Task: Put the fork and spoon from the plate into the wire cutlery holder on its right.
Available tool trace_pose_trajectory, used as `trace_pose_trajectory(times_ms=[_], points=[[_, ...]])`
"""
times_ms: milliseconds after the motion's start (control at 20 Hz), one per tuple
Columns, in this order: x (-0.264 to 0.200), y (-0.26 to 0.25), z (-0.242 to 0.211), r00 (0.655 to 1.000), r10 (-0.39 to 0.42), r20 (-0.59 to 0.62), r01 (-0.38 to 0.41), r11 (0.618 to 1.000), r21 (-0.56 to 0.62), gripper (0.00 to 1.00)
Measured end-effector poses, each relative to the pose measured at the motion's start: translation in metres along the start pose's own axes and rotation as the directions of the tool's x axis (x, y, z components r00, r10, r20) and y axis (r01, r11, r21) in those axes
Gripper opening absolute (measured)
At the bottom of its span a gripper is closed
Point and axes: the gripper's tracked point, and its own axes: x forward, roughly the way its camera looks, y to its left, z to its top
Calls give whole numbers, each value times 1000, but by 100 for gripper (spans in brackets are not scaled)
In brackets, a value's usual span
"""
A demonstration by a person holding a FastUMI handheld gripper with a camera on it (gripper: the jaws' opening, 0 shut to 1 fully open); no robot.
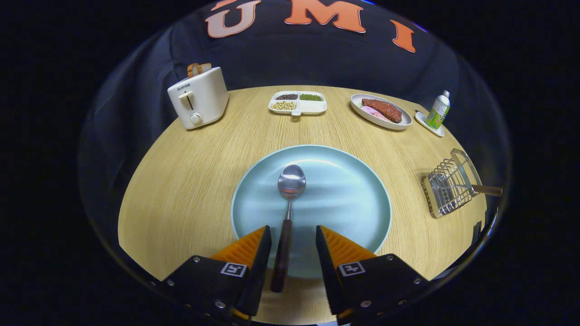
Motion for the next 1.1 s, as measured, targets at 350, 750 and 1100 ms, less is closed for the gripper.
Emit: trace_pose_trajectory(times_ms=[350, 750, 1100], points=[[4, -1, -5, 1000, 6, -23, -6, 1000, 5, 13], [-2, -11, 4, 998, 49, -40, -49, 999, 19, 5], [-44, -55, 28, 987, 133, -84, -132, 991, 26, 5]])
